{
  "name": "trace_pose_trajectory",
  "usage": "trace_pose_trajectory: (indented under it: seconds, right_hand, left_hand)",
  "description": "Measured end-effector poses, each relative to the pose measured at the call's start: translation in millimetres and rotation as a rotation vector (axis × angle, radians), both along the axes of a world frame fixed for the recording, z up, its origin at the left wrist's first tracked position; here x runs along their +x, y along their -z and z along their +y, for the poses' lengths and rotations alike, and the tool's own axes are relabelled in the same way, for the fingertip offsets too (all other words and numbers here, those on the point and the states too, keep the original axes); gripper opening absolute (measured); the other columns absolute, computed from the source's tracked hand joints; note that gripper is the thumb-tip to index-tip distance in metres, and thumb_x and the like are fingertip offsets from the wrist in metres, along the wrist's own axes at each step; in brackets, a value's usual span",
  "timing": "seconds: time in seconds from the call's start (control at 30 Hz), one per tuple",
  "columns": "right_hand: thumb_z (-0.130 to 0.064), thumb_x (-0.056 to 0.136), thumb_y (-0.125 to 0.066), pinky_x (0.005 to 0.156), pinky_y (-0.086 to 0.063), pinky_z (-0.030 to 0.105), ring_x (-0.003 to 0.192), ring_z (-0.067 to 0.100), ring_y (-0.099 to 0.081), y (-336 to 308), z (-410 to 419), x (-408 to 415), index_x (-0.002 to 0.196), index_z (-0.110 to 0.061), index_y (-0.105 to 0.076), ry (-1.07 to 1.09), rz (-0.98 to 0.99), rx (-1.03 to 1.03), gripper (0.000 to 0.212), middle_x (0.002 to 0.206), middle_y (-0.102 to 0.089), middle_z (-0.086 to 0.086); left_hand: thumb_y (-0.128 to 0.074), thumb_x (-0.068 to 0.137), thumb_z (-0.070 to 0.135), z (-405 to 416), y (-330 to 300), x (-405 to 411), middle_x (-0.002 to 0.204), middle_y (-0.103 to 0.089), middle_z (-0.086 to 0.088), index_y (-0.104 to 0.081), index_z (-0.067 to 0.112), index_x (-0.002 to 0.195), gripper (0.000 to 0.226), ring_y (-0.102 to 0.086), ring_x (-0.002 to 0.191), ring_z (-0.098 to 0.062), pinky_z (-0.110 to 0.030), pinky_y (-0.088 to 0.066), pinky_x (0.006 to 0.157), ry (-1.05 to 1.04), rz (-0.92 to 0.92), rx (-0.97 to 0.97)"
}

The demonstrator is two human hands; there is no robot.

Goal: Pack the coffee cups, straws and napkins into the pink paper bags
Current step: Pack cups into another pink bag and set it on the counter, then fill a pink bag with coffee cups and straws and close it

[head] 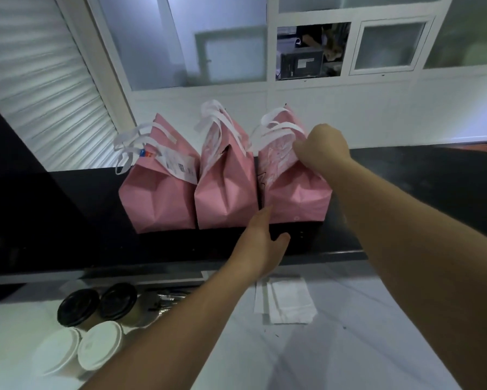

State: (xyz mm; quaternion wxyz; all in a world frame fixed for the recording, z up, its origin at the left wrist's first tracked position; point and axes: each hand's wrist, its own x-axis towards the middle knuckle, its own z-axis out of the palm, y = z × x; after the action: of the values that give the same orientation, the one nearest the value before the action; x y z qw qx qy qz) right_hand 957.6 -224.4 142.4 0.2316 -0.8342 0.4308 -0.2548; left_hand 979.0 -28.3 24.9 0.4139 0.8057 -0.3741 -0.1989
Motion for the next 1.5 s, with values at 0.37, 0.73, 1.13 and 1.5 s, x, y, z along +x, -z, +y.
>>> trace_pose_trajectory:
  seconds: [0.37,0.73,1.13,1.5]
  right_hand:
    - [-0.038,0.092,-0.067,0.098,-0.048,0.047,0.122,0.037,-0.051,83,108,-136,0.151,-0.02,-0.037,-0.086,-0.048,0.055,0.069,0.136,-0.049,0.015]
    - [-0.048,0.098,-0.055,0.106,-0.046,0.043,0.134,0.028,-0.045,209,247,-294,0.158,-0.025,-0.025,0.164,0.283,0.282,0.07,0.151,-0.044,0.004]
    - [-0.048,0.096,-0.057,0.105,-0.048,0.044,0.131,0.026,-0.048,238,424,-457,0.155,-0.029,-0.029,0.766,0.271,0.438,0.068,0.15,-0.045,0.001]
    - [-0.048,0.094,-0.061,0.103,-0.046,0.045,0.13,0.028,-0.049,211,558,-662,0.155,-0.025,-0.033,1.137,0.234,0.351,0.071,0.147,-0.05,0.003]
  left_hand:
    - [-0.061,0.099,0.039,57,15,-48,0.167,-0.032,0.006,-0.033,0.029,0.161,0.069,-0.042,0.145,-0.019,-0.031,-0.039,0.109,0.078,-0.162,0.222]
    - [-0.052,0.092,0.061,98,78,-132,0.165,-0.037,0.007,-0.036,0.032,0.159,0.075,-0.043,0.145,-0.024,-0.046,-0.042,0.112,0.423,-0.364,0.45]
    - [-0.046,0.093,0.059,169,102,-290,0.162,-0.04,0.001,-0.03,0.03,0.16,0.075,-0.044,0.142,-0.028,-0.047,-0.045,0.106,1.01,-0.463,0.378]
    - [-0.051,0.093,0.061,235,89,-520,0.158,-0.042,0.001,-0.033,0.028,0.158,0.075,-0.045,0.14,-0.027,-0.05,-0.047,0.107,1.353,-0.652,0.169]
